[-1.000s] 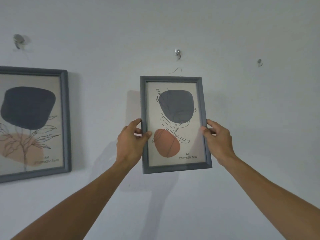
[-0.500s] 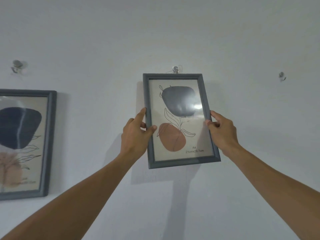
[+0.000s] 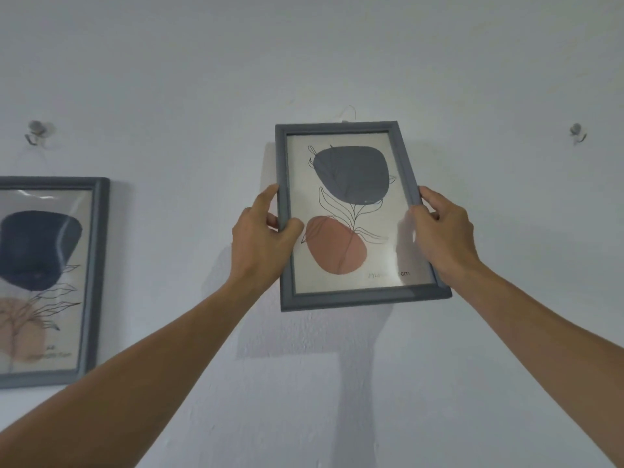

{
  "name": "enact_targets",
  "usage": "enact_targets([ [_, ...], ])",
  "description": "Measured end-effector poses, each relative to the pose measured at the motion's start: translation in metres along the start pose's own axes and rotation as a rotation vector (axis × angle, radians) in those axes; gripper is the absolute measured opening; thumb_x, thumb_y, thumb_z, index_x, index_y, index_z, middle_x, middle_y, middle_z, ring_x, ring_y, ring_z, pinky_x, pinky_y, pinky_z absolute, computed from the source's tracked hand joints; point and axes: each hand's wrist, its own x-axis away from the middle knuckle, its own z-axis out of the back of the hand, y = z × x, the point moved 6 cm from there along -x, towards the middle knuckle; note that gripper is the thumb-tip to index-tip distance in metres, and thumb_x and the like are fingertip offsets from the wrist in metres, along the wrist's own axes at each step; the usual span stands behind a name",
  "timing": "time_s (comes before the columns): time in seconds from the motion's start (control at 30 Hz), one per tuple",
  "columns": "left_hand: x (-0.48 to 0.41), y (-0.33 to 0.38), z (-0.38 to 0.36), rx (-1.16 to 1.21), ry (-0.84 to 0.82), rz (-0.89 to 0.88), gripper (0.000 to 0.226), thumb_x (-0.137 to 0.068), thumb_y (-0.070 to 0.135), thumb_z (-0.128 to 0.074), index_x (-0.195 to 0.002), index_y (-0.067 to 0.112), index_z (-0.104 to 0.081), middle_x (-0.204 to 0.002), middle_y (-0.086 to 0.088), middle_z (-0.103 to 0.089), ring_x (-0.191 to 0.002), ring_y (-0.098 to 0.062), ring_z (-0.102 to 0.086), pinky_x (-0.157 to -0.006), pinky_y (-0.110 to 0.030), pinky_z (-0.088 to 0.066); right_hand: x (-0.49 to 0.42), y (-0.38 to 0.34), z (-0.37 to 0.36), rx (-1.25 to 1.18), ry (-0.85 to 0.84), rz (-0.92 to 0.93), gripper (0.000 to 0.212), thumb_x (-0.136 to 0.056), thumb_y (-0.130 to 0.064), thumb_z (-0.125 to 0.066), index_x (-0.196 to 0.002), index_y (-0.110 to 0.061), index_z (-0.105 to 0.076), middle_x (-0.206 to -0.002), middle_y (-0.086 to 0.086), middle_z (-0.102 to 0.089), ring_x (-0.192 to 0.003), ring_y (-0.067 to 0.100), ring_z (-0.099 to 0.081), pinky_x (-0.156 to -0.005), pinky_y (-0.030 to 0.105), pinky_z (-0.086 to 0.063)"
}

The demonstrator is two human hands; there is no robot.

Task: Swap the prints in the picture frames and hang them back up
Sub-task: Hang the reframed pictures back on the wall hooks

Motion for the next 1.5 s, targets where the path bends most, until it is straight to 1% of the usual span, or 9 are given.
enact_targets([
  [0.2,0.013,0.005,0.003,0.027,0.005,0.005,0.057,-0.089,0.030,-0.062,-0.142,0.032,-0.043,-0.091,-0.001,-0.059,-0.084,-0.014,-0.059,-0.075,-0.027,-0.047,0.008,0.009,0.004,-0.028,-0.002,-0.063,0.039,-0.099,-0.029,-0.047,-0.136,-0.038,-0.055,-0.105,-0.010,-0.062,-0.097,0.017,-0.060,-0.076,0.029,-0.046],
  [0.37,0.018,0.003,0.002,0.019,-0.009,0.043,0.055,-0.089,0.031,-0.061,-0.142,0.031,-0.044,-0.085,0.000,-0.059,-0.083,-0.015,-0.058,-0.075,-0.030,-0.048,0.012,0.008,0.006,-0.020,-0.067,-0.100,0.046,-0.098,-0.031,-0.045,-0.142,-0.046,-0.046,-0.126,-0.003,-0.060,-0.108,0.021,-0.058,-0.069,0.025,-0.042],
  [0.47,0.011,0.010,0.005,0.029,-0.014,0.047,0.054,-0.088,0.030,-0.061,-0.140,0.030,-0.046,-0.071,0.000,-0.058,-0.072,-0.014,-0.058,-0.074,-0.032,-0.052,0.004,-0.001,0.010,-0.030,-0.061,-0.105,0.047,-0.097,-0.031,-0.046,-0.142,-0.045,-0.048,-0.143,-0.010,-0.051,-0.117,0.018,-0.055,-0.088,0.029,-0.046],
  [0.73,0.016,0.012,0.008,0.032,-0.074,0.122,0.054,-0.087,0.031,-0.059,-0.140,0.031,-0.046,-0.066,-0.005,-0.059,-0.064,-0.014,-0.057,-0.067,-0.027,-0.051,0.001,0.001,0.011,-0.008,-0.107,-0.148,0.051,-0.091,-0.025,-0.048,-0.140,-0.037,-0.053,-0.095,-0.024,-0.056,-0.102,0.010,-0.054,-0.096,0.029,-0.043],
  [1.03,0.042,0.005,-0.002,-0.077,-0.090,0.070,0.056,-0.090,0.032,-0.062,-0.142,0.025,-0.042,-0.074,-0.002,-0.060,-0.069,-0.013,-0.059,-0.065,-0.025,-0.047,0.022,0.025,0.014,-0.035,-0.135,-0.138,0.049,-0.094,-0.025,-0.046,-0.140,-0.042,-0.052,-0.145,-0.013,-0.050,-0.101,0.007,-0.055,-0.094,0.029,-0.043],
  [1.1,0.045,0.005,-0.003,-0.125,-0.091,0.054,0.059,-0.090,0.033,-0.062,-0.144,0.024,-0.039,-0.092,-0.002,-0.061,-0.080,-0.015,-0.060,-0.067,-0.024,-0.045,0.024,0.023,0.015,-0.015,-0.113,-0.080,0.048,-0.097,-0.023,-0.042,-0.140,-0.043,-0.050,-0.138,-0.009,-0.056,-0.099,0.010,-0.056,-0.087,0.028,-0.043],
  [1.23,0.025,0.032,-0.001,-0.410,-0.033,-0.229,0.051,-0.094,0.035,-0.057,-0.141,0.022,-0.041,-0.128,-0.009,-0.045,-0.112,-0.026,-0.047,-0.080,-0.037,-0.047,0.024,0.014,0.019,0.070,-0.105,0.033,0.050,-0.098,-0.021,-0.036,-0.139,-0.048,-0.047,-0.076,0.005,-0.056,-0.063,0.015,-0.047,-0.060,0.026,-0.044],
  [1.37,-0.033,0.071,-0.007,-0.441,-0.007,-0.356,0.028,-0.098,0.027,-0.050,-0.122,0.022,-0.066,-0.121,-0.008,-0.052,-0.110,-0.033,-0.049,-0.091,-0.044,-0.046,0.033,0.012,0.018,0.091,-0.071,0.104,0.052,-0.100,-0.017,-0.036,-0.142,-0.045,-0.046,-0.071,0.002,-0.053,-0.062,0.021,-0.049,-0.058,0.023,-0.045],
  [1.5,-0.070,0.080,-0.032,-0.531,-0.164,-0.307,0.035,-0.101,0.031,-0.045,-0.132,0.021,-0.058,-0.136,-0.007,-0.053,-0.125,-0.034,-0.044,-0.102,-0.045,-0.039,0.046,0.029,0.020,0.053,-0.021,0.164,0.053,-0.099,-0.012,-0.039,-0.141,-0.042,-0.049,-0.059,-0.008,-0.048,-0.053,0.008,-0.042,-0.054,0.017,-0.039],
])
